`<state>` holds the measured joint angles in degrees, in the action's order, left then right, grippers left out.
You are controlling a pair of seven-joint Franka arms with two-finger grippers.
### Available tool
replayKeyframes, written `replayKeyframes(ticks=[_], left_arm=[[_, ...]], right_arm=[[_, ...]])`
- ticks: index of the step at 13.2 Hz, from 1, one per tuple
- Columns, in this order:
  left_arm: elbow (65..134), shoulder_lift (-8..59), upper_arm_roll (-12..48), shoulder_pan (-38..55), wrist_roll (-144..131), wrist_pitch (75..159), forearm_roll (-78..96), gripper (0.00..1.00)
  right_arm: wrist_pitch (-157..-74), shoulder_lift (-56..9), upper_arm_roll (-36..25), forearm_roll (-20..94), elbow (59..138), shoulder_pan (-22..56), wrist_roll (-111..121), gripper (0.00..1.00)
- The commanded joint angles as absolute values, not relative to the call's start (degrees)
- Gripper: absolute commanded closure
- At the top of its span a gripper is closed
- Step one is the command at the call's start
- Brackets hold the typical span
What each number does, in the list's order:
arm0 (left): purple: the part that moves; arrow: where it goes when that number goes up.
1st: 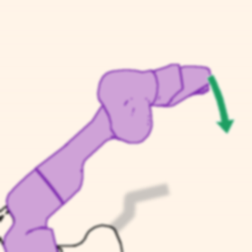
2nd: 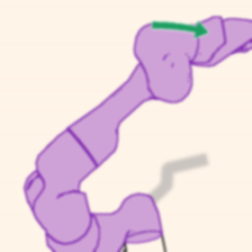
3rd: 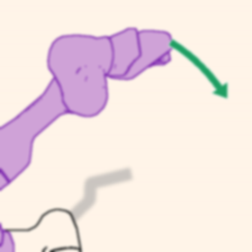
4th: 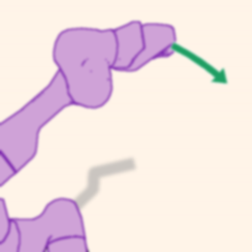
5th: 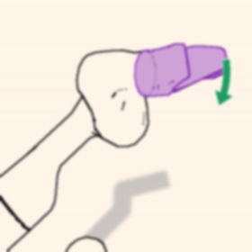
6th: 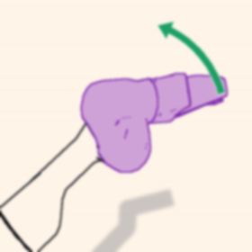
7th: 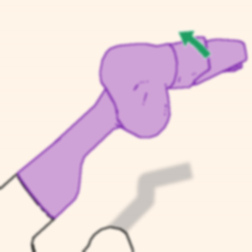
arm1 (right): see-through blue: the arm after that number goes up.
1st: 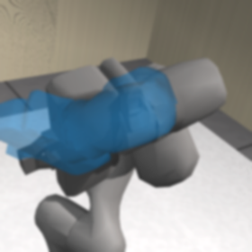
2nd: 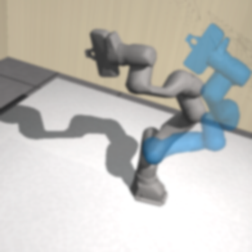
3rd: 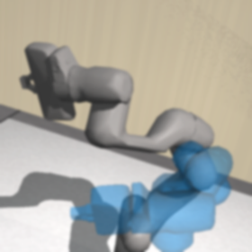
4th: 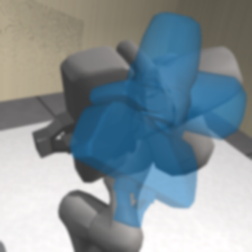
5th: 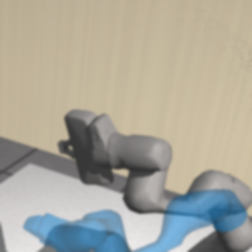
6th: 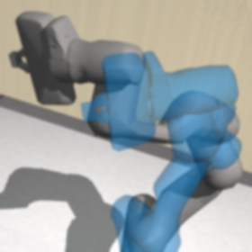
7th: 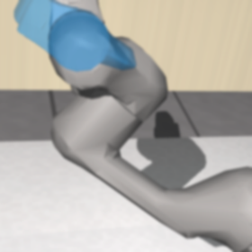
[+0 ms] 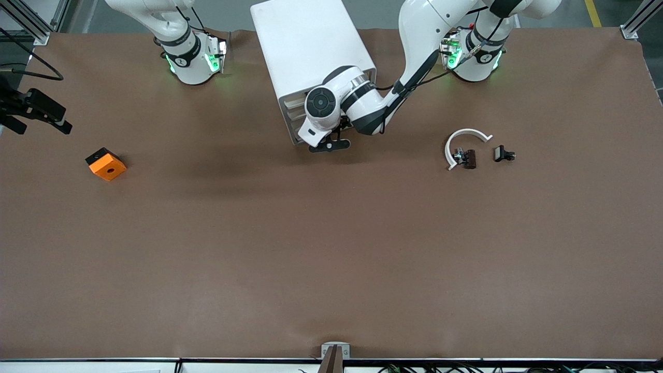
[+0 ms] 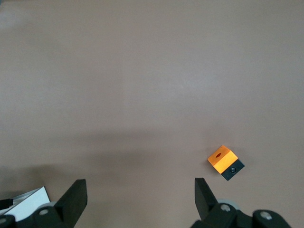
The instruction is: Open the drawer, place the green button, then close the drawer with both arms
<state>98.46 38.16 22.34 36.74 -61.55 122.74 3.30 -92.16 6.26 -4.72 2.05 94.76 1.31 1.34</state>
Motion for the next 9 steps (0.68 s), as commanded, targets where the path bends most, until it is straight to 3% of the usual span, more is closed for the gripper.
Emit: replayKeyframes(ticks=[1, 5, 9], left_arm=[[97.8, 35.6, 21.7, 33.6, -62.8, 122.2, 2.9, 0.00], [91.1, 29.3, 21.4, 17.4, -61.9, 116.1, -0.8, 0.00], [89.7, 21.5, 21.5, 2.9, -53.0, 114.3, -6.2, 0.00]], right_arm=[[-90.8, 5.4, -4.6, 1.2, 92.9, 0.9, 1.8, 0.00], [-90.8, 5.4, -4.6, 1.2, 92.9, 0.9, 1.8, 0.00], [-90.9, 5.4, -4.6, 1.2, 92.9, 1.0, 1.8, 0.00]])
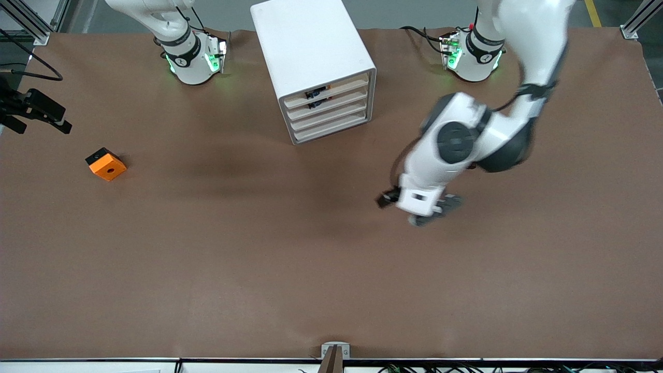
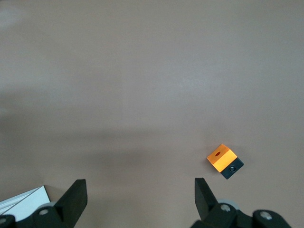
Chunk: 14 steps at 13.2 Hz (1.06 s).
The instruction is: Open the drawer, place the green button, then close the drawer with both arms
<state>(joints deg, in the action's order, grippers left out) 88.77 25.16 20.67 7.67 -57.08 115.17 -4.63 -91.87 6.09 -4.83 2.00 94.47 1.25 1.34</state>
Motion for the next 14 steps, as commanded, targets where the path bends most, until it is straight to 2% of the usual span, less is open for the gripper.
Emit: replayKeyframes(ticks=[1, 10, 11, 14], left_arm=[[89.1, 20.0, 21.5, 0.2, -48.3, 113.4, -6.1, 0.00], [88.6, 5.6, 21.5, -12.7, -19.0, 94.4, -5.3, 0.00], [88.7, 4.2, 20.7, -12.7, -15.6, 92.8, -4.4, 0.00], [90.7, -1.5, 12.2, -8.3, -10.1, 87.6, 1.2, 0.00]], right_arm=[[-90.9, 5.4, -4.6, 1.2, 92.9, 1.1, 1.8, 0.00], [-90.9, 5.4, -4.6, 1.2, 92.9, 1.1, 1.8, 0.00], [-90.9, 5.4, -4.6, 1.2, 92.9, 1.1, 1.8, 0.00], [-90.9, 5.4, -4.6, 1.2, 92.9, 1.1, 1.8, 0.00]])
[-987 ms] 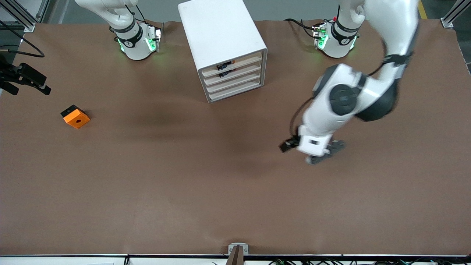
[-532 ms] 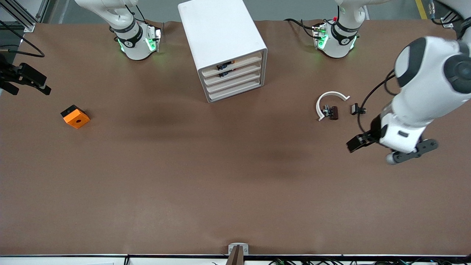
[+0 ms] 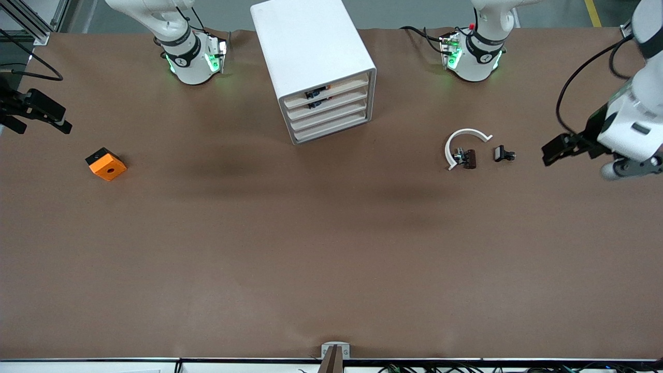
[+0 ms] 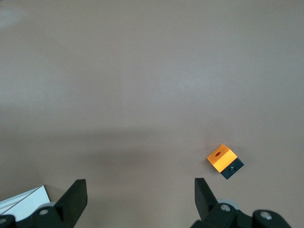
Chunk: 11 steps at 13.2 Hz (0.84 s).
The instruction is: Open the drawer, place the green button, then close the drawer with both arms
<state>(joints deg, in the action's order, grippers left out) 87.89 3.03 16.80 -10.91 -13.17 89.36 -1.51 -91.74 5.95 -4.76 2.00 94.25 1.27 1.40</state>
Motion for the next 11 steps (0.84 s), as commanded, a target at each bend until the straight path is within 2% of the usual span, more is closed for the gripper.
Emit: replayKeyframes(ticks=[1, 3, 6, 11], left_arm=[[92.6, -3.7, 10.4, -5.7, -9.9, 86.8, 1.2, 0.00], [96.1, -8.2, 7.8, -4.3, -9.8, 86.2, 1.2, 0.00], [98.4, -11.2, 5.3, -1.1, -9.8, 85.5, 1.2, 0.00], [97.1, -9.3, 5.7, -1.1, -9.8, 85.9, 1.1, 0.00]], right_arm=[[-90.9, 5.4, -4.6, 1.2, 92.9, 1.1, 1.8, 0.00], [-90.9, 5.4, -4.6, 1.2, 92.8, 1.1, 1.8, 0.00], [-90.9, 5.4, -4.6, 1.2, 92.9, 1.1, 1.8, 0.00], [-91.0, 5.4, -4.6, 1.2, 92.8, 1.1, 1.8, 0.00]])
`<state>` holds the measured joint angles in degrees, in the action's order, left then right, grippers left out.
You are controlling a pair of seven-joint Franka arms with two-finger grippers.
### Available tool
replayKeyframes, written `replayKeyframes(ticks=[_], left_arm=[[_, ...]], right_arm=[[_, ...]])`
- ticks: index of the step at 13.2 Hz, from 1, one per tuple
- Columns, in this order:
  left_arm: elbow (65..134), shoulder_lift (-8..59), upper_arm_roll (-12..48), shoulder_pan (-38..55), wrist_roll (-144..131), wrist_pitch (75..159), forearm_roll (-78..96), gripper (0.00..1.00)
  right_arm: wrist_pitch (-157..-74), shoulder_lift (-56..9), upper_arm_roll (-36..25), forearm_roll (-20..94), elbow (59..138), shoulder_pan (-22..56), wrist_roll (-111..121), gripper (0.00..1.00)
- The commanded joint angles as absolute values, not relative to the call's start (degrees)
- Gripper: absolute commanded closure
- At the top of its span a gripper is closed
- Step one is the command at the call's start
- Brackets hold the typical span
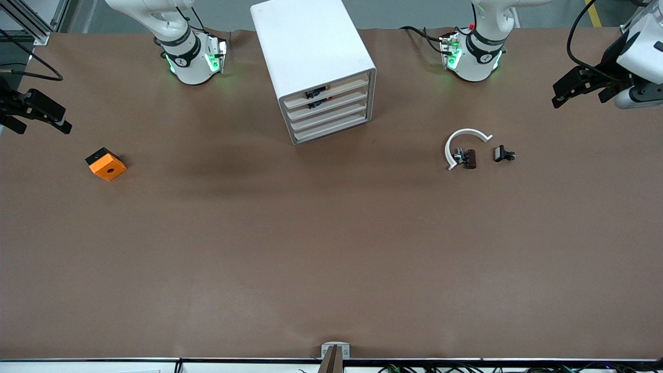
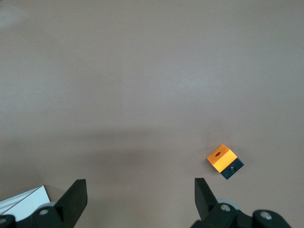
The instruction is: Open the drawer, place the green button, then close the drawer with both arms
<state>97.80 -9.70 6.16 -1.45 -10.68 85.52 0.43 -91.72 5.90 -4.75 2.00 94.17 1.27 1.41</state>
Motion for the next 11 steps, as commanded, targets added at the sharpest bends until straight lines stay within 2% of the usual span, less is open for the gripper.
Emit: replayKeyframes(ticks=[1, 4, 11], left_arm=[[95.7, -8.3, 5.7, -1.3, -10.0, 85.8, 1.1, 0.00], [92.8, -6.0, 5.5, -1.6, -10.2, 85.6, 1.0, 0.00], [93.0, -5.5, 5.2, -1.7, -10.3, 85.5, 0.8, 0.00]], right_arm=[[-91.0, 5.4, -4.6, 1.2, 92.8, 1.1, 1.8, 0.00], [-91.0, 5.4, -4.6, 1.2, 92.9, 1.2, 1.8, 0.00], [-91.0, 5.4, -4.6, 1.2, 92.9, 1.2, 1.8, 0.00]])
